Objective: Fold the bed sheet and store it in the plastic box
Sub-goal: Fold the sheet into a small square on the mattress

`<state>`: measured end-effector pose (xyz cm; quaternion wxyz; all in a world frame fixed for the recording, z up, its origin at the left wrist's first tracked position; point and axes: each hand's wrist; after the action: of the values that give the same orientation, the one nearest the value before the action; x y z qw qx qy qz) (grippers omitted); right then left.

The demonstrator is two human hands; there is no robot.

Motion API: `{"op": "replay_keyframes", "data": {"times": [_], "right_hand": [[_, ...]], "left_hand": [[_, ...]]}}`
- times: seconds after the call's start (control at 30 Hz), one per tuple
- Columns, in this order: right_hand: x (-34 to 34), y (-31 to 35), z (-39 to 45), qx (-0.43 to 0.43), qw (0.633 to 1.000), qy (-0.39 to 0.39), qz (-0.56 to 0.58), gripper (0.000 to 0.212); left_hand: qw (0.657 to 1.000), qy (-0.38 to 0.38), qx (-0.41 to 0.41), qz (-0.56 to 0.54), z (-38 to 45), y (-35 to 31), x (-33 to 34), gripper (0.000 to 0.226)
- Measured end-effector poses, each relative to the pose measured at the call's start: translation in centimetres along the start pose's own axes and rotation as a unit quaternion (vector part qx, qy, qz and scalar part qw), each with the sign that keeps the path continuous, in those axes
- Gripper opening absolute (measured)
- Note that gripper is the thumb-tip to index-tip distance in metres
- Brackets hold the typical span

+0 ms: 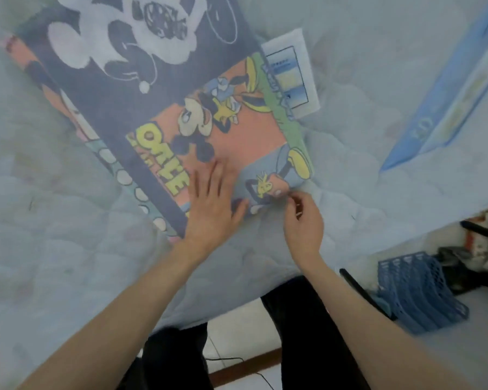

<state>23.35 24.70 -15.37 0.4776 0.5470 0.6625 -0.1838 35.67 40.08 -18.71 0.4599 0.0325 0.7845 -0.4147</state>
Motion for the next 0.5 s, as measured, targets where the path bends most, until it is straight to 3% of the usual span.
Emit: {"op": "replay_keyframes", "data": {"times": [0.1,0.23,0.37,0.5], "right_hand": [[-0.5,-3.6,2.5,-0.062,0.997,-0.018,-0.051,0.043],[1.7,-4.7,5.6,-0.069,0.992,-0.102,-0.043,0.077],[3.4,-4.6,8.0,-0.120,0.975,-0.188,0.002,0.073],[3.5,-5.1,9.6,-0.165,0.960,-0.225,-0.015,0.059]], "left_hand": [[0.991,0.080,0.019,0.102,-2.6,-0.4,4.7,0.092],[0.994,0.011,0.046,0.102,-2.9,1.8,6.5,0.086],[0.997,0.004,0.072,0.041,-2.9,2.1,6.1,0.065],[0.998,-0.004,0.030,-0.056,-2.8,1.0,5.3,0.050]]}}
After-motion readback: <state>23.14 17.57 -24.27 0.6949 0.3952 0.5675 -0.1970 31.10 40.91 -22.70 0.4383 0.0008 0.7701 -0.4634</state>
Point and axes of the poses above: each hand's wrist, its own z-axis towards the middle knuckle, its own x-axis out of the palm, y = z × x, and after that the axes turned 15 degrees about -z, right-handed
